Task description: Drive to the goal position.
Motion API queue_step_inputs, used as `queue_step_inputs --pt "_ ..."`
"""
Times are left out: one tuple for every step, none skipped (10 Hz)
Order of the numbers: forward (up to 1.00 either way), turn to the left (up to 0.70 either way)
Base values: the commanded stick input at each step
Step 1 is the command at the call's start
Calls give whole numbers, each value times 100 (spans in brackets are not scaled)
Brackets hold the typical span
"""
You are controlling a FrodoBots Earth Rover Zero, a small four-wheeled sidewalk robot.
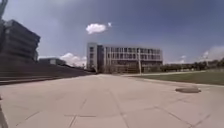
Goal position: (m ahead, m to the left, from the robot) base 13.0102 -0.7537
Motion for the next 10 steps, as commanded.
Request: queue_step_inputs --pt "70 2" --pt "70 2" --pt "70 2" --pt "70 2" --pt "70 2" --pt "70 2" --pt "70 2" --pt "70 2" --pt "70 2" --pt "70 2"
